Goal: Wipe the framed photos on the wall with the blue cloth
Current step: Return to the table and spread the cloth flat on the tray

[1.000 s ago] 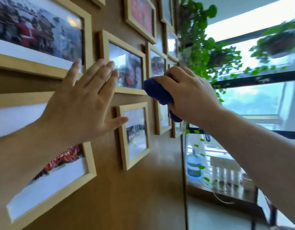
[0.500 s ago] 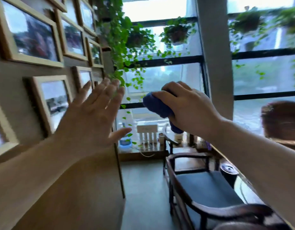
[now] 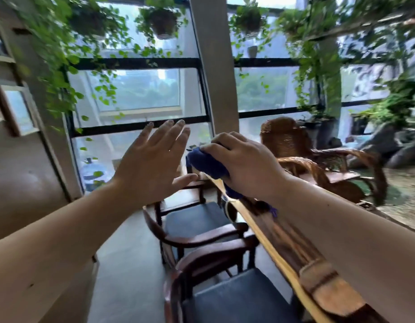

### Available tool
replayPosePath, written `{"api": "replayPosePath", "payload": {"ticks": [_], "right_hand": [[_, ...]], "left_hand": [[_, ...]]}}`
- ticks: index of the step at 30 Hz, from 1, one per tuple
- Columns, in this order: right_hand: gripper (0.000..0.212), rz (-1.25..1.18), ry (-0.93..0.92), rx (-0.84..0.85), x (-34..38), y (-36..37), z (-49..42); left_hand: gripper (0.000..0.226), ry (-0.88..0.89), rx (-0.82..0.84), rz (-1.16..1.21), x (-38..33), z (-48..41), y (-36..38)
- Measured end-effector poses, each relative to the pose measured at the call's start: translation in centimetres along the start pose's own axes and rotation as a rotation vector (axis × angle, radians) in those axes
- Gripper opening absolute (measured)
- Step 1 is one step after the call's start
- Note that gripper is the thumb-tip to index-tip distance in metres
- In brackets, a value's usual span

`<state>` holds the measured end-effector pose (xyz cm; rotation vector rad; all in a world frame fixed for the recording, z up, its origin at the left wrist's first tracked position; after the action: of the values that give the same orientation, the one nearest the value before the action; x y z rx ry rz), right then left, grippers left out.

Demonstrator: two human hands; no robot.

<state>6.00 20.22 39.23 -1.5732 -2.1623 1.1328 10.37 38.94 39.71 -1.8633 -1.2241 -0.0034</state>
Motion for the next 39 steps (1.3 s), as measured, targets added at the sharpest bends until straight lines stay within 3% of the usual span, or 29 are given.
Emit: {"api": "replayPosePath", "payload": {"ticks": [13, 20, 33, 39], "right_hand": [[0.047, -0.07, 0.265, 0.182, -9.9, -7.1, 22.8], [0.046, -0.163, 0.389, 0.236, -14.0, -4.7, 28.7], [0.039, -0.635, 0.684, 0.356, -18.7, 3.9, 35.2], [0.039, -0.812, 0.654, 0.438, -22.6, 7.3, 39.0]], "left_hand": [[0.078, 0.138, -0.007, 0.374, -24.9, -2.8, 2.7], [0.07, 0.104, -0.047, 0.57, -29.7, -3.9, 7.3], [0.055, 0.006, 0.124, 0.91, -37.4, -4.1, 15.4], [0.046, -0.107, 0.207, 1.0, -41.8, -4.2, 17.7]]}}
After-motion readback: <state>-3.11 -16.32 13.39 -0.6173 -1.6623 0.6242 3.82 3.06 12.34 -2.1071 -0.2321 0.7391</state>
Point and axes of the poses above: each hand's wrist, its own z-axis away from the middle knuckle, its own y-axis out of the palm, x = y × z, the point moved 2 cm from there along -z, towards the middle knuckle, and after that the axes turned 1 degree about -x, right-handed, at the moved point
